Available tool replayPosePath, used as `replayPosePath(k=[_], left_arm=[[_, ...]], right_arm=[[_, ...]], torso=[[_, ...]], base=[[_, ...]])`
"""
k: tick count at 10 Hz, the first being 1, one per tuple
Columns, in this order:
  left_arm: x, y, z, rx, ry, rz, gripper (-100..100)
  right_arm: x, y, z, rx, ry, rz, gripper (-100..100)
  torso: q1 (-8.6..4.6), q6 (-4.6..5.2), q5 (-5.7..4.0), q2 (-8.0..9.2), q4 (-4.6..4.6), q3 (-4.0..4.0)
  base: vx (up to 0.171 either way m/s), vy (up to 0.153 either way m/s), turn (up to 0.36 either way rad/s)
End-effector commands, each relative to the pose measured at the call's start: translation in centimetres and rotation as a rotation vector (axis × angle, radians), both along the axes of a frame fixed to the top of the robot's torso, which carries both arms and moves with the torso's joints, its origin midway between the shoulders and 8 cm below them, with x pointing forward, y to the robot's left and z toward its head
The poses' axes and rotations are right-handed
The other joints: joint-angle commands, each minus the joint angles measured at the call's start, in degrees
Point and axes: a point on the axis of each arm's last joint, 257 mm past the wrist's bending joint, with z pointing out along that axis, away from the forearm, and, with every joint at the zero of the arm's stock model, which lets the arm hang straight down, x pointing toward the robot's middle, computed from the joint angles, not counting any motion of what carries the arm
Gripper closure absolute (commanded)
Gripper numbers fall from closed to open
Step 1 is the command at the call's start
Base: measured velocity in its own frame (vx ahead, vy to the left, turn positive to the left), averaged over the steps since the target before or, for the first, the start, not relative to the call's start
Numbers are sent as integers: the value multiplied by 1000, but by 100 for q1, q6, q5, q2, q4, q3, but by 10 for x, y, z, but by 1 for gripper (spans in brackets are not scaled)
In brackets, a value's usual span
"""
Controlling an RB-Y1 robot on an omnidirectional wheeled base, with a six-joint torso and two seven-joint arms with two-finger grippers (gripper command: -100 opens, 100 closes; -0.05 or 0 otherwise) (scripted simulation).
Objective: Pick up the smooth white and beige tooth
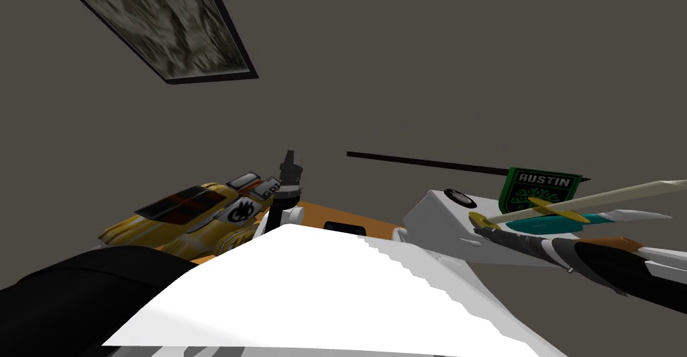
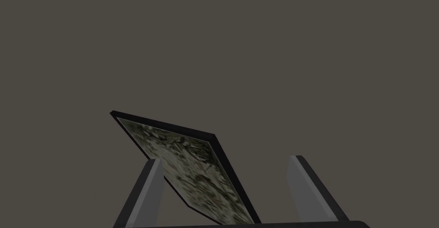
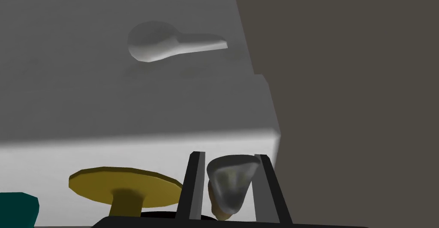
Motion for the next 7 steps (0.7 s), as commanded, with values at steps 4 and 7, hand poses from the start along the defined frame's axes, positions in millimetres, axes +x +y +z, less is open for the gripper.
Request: replayPosePath(k=[4, 7], left_arm=[[0, 0, 0, 0, 0, 0, 0], [0, 0, 0, 0, 0, 0, 0]], right_arm=[[7, 0, 7, -5, 0, 7, 100], [17, 3, 16, -5, 0, 17, 100]], torso=[[-7, 1, -2, -2, -1, -1], [-6, 5, 0, 14, 3, 8]], base=[[-6, -1, -18], [-36, -1, -48]])
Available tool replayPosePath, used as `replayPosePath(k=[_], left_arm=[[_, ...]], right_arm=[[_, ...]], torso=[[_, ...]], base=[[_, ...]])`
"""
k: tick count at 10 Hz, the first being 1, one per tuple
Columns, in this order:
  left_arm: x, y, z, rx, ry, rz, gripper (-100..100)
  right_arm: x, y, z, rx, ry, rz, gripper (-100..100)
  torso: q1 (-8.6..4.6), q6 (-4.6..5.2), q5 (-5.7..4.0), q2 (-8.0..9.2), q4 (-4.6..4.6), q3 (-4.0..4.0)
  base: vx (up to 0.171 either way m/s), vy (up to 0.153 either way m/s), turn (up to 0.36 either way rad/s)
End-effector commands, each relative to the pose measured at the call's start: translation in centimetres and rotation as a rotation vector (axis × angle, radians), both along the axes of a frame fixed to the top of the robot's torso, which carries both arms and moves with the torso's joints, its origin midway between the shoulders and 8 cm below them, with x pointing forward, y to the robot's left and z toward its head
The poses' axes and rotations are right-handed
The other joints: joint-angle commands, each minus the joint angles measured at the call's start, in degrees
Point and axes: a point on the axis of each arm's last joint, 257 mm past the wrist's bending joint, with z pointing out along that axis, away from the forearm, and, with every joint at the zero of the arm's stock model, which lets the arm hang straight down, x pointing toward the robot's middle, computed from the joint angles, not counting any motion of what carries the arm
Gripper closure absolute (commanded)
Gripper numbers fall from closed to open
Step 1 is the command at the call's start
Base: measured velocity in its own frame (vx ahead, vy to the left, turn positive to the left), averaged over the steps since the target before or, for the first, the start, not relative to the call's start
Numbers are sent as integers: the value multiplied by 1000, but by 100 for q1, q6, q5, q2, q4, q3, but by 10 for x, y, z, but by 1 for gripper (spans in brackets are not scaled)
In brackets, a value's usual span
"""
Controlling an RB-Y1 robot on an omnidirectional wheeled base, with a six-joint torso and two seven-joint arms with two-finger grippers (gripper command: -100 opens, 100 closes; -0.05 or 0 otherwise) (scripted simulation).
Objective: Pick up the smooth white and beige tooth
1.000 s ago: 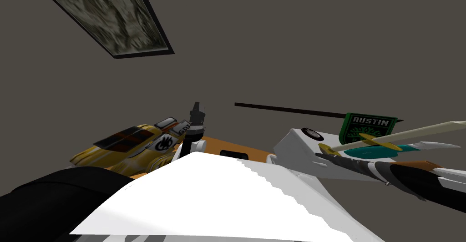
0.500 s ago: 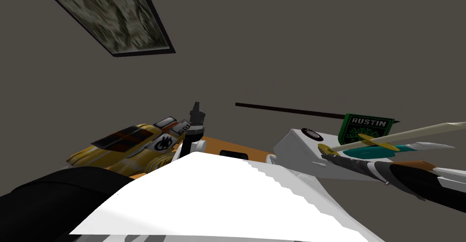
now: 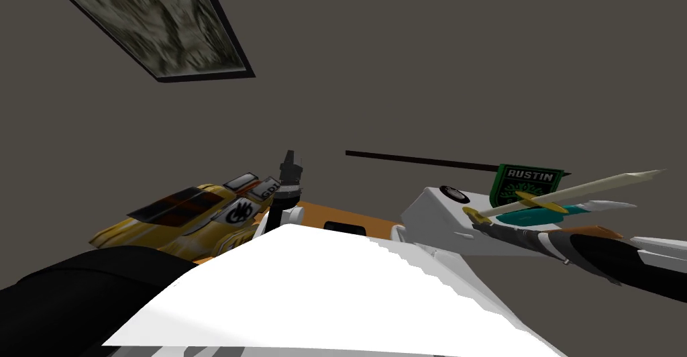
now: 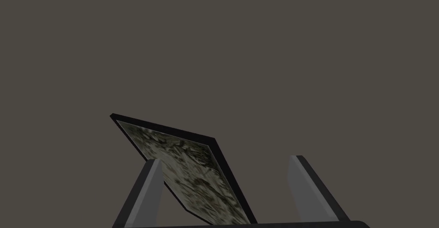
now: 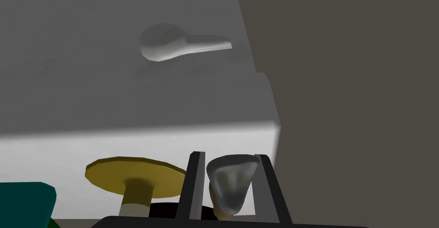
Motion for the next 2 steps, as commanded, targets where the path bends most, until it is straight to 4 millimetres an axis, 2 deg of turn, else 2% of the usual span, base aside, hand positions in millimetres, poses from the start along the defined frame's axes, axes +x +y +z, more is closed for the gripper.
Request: replayPosePath(k=[1, 2], left_arm=[[0, 0, 0, 0, 0, 0, 0], [0, 0, 0, 0, 0, 0, 0]], right_arm=[[0, 0, 0, 0, 0, 0, 100], [0, 0, 0, 0, 0, 1, 0]], torso=[[0, 0, 0, 0, 0, 0], [-1, 0, -2, -6, -1, -3]], base=[[-15, 2, -7], [0, 0, 0]])
